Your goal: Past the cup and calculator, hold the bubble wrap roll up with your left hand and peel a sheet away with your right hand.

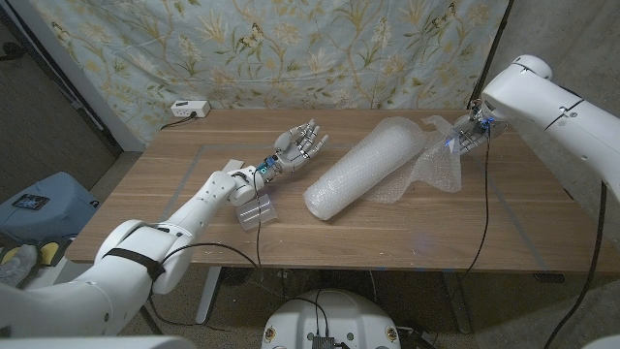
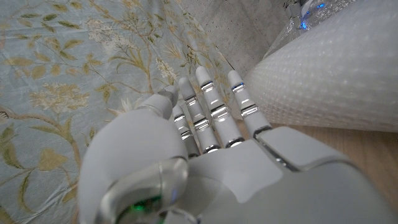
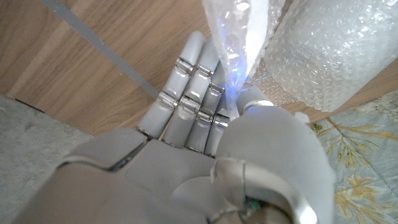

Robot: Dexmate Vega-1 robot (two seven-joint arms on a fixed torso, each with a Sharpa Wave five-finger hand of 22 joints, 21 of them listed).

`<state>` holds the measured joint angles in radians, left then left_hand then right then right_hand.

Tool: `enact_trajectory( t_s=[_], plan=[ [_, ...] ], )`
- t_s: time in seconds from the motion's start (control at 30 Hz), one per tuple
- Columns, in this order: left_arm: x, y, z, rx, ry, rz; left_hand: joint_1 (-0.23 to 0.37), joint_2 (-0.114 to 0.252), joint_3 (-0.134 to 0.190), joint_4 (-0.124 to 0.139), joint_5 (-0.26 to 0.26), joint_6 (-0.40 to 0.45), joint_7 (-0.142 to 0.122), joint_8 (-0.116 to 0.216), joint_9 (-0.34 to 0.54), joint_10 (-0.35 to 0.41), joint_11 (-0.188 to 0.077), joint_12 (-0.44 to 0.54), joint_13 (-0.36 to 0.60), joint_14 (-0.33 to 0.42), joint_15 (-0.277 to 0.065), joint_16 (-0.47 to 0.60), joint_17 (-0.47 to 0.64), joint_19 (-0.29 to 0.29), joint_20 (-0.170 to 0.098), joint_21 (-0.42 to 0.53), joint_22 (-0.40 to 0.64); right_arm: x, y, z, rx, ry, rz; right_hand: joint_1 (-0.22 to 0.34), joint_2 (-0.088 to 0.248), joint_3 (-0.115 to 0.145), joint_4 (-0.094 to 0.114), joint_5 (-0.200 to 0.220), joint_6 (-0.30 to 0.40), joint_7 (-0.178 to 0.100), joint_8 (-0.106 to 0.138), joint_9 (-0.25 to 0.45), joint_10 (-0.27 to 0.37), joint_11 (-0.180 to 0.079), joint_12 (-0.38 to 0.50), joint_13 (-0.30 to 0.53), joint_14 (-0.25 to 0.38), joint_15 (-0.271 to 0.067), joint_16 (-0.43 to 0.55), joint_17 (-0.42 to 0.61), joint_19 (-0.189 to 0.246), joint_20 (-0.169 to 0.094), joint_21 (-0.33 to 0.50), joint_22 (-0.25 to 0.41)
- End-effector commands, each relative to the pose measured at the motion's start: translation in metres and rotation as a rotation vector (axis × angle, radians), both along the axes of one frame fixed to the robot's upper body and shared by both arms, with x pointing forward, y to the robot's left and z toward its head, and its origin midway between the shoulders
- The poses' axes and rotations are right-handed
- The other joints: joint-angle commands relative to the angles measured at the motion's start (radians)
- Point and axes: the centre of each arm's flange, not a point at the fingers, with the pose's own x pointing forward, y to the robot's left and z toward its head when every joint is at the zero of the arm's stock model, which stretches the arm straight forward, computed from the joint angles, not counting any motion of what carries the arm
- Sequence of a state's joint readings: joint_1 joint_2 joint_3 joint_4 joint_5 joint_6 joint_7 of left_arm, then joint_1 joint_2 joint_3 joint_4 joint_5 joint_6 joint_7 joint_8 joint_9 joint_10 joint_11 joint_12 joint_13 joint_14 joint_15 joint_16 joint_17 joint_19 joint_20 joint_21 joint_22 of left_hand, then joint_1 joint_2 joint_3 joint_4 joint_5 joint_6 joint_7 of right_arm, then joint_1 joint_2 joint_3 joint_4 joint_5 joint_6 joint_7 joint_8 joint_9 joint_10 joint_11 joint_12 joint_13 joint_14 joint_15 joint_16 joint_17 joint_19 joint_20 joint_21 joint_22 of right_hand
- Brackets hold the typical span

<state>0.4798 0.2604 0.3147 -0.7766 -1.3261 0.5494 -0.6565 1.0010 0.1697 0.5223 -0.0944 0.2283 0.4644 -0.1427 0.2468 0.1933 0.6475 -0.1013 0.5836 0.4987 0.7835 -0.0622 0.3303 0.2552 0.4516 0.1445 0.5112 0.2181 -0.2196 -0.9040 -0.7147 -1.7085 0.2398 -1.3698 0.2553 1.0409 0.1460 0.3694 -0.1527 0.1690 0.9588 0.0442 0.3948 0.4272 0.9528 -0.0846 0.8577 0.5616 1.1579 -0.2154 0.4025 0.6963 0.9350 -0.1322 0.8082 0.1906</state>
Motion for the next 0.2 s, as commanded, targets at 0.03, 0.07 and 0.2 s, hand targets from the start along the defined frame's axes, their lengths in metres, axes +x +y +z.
enact_trajectory(
  t_s=[0.03, 0.07, 0.2],
  plan=[
    [-0.0048, 0.0029, 0.0001, -0.006, -0.022, -0.001, -0.016, -0.004, 0.001, 0.007, 0.002, -0.003, -0.002, -0.005, 0.003, -0.017, 0.006, -0.009, 0.006, -0.011, 0.012, -0.008, -0.003, -0.010, 0.000, 0.004, 0.002, 0.0044, 0.0075, -0.0030, 0.003, -0.003, 0.033, -0.010, -0.004, 0.002, 0.004, 0.009, -0.006, -0.005, -0.004, 0.003, -0.013, 0.003, -0.005, 0.005, -0.015, -0.004, -0.006, 0.001, -0.006, -0.002, 0.007, -0.001],
    [-0.0053, 0.0035, 0.0000, -0.006, -0.026, 0.000, -0.020, -0.002, 0.003, 0.008, 0.002, -0.007, 0.002, -0.009, 0.003, -0.032, 0.010, -0.016, 0.009, -0.024, 0.017, -0.015, -0.004, -0.016, 0.004, 0.004, 0.001, 0.0049, 0.0081, -0.0031, 0.003, -0.004, 0.035, -0.011, -0.006, 0.001, 0.003, 0.009, -0.007, -0.007, -0.004, 0.003, -0.013, 0.004, -0.006, 0.003, -0.015, -0.003, -0.006, 0.002, -0.007, -0.002, 0.008, -0.001],
    [-0.0073, 0.0070, -0.0008, -0.008, -0.031, 0.012, -0.033, -0.004, 0.004, 0.010, 0.003, -0.012, 0.006, -0.015, 0.003, -0.043, 0.016, -0.022, 0.013, -0.041, 0.034, -0.025, -0.007, -0.024, 0.009, 0.004, 0.000, 0.0076, 0.0122, -0.0035, 0.000, -0.011, 0.054, -0.017, -0.006, -0.001, 0.006, 0.009, -0.009, -0.008, -0.006, 0.005, -0.014, 0.010, -0.012, -0.005, -0.020, 0.000, -0.010, 0.003, -0.012, 0.000, 0.009, -0.002]
  ],
)
